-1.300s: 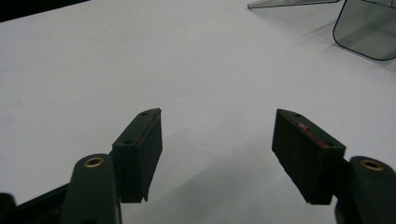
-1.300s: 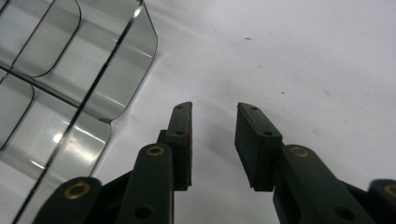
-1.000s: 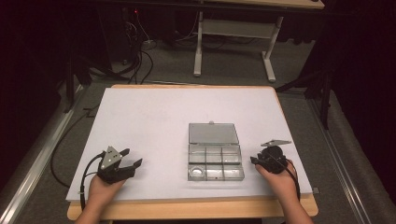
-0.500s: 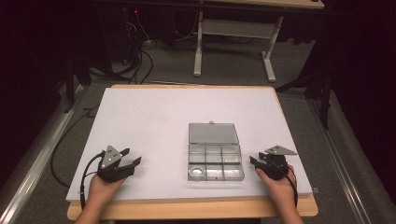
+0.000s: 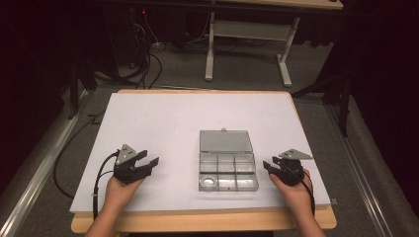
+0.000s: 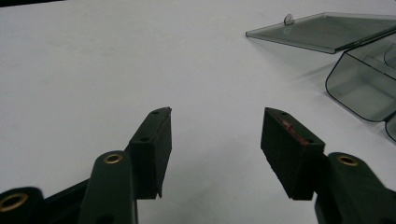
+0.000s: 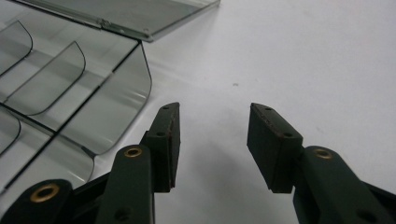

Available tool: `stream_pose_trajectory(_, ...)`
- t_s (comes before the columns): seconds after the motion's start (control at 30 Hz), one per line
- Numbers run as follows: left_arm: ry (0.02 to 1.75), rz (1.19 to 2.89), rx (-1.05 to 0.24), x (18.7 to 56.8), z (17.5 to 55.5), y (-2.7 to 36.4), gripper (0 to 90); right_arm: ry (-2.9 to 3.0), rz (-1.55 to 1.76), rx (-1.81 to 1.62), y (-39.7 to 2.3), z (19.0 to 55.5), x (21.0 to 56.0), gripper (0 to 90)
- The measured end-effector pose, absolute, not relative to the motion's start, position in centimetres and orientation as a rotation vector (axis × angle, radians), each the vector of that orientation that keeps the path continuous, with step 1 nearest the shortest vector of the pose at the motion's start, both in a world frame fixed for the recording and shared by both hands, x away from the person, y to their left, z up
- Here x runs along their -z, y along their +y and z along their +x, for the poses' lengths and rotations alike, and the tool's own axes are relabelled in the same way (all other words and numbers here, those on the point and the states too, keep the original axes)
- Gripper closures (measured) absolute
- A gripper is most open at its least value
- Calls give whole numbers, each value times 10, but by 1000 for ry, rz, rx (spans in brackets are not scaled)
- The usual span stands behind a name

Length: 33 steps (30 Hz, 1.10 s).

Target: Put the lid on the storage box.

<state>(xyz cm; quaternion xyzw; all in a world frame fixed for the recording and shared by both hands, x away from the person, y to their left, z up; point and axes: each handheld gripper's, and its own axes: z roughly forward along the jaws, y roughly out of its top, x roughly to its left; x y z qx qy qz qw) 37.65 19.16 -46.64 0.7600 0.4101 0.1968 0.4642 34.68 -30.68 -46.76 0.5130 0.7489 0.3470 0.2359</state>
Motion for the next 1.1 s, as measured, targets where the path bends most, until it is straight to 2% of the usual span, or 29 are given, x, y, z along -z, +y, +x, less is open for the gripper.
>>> stream_pose_trajectory(0.5,996,1823,-440,458,395,161,463,2075,1413,-931,-301,358,458,556)
stream_pose_trajectory(0.67,993,1860,-457,458,405,148,461,2070,1415,-930,-301,364,452,557)
stream_pose_trajectory(1.1,1008,1914,-395,457,430,119,443,2073,1390,-960,-291,380,433,551)
